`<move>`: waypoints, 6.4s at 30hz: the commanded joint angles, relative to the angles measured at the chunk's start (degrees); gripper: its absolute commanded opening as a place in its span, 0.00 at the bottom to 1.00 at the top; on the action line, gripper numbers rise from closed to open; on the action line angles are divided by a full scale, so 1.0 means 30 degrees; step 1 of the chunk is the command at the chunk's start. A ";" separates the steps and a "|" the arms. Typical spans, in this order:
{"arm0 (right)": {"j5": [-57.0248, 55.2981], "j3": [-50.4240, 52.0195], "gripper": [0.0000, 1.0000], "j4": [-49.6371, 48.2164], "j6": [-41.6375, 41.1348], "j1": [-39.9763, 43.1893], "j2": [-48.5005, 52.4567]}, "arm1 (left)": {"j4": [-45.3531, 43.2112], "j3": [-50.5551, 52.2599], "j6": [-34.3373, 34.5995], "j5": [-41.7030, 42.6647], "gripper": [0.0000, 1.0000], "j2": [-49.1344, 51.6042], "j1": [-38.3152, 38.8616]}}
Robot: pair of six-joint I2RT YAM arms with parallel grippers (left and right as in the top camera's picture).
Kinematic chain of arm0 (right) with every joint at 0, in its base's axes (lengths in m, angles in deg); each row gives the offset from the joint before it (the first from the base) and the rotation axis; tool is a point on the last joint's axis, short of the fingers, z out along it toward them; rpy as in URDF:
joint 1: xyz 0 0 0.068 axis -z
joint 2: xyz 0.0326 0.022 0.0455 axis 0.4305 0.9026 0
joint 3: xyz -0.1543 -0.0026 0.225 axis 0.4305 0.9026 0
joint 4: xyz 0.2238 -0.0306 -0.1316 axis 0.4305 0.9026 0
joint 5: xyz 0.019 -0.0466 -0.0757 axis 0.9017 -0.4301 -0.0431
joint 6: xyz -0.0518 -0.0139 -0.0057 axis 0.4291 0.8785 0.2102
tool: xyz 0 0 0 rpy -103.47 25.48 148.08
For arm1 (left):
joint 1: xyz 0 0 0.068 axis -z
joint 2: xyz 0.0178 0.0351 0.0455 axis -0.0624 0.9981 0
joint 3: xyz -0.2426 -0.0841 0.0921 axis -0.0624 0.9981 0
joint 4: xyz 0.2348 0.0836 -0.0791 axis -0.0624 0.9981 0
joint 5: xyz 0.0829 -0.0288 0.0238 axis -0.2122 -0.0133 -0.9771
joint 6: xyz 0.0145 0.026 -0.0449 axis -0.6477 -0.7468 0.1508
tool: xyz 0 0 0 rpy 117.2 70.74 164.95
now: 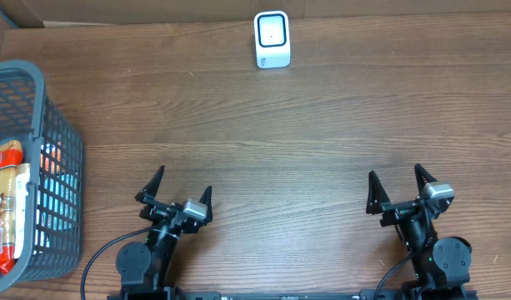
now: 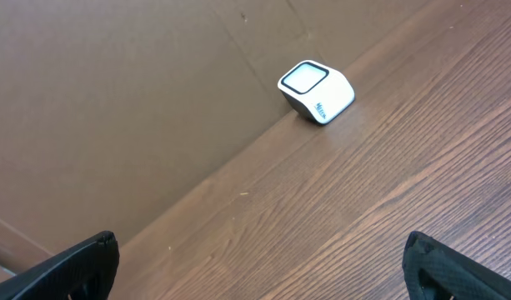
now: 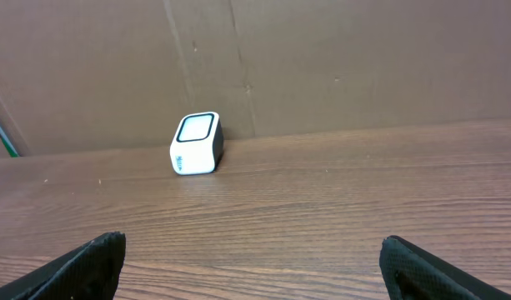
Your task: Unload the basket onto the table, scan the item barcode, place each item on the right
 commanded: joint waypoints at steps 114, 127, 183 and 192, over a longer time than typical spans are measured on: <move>0.0022 0.0204 1.00 -0.0073 -0.0058 0.0066 -0.0211 | 1.7937 -3.4585 1.0848 -0.5938 0.96 2.9871 -1.3792; 0.0022 0.0204 1.00 -0.0073 -0.0058 0.0066 -0.0211 | 2.1194 -3.4359 0.8845 -0.7074 0.75 3.3514 -1.4659; 0.0022 0.0204 1.00 -0.0073 -0.0058 0.0066 -0.0211 | 0.8553 -2.3015 0.2710 -0.6273 0.12 3.7281 -1.6225; 0.0022 0.0204 1.00 -0.0073 -0.0066 0.0066 -0.0211 | 1.1140 -2.5573 0.4532 -0.6200 0.04 3.6370 -1.5832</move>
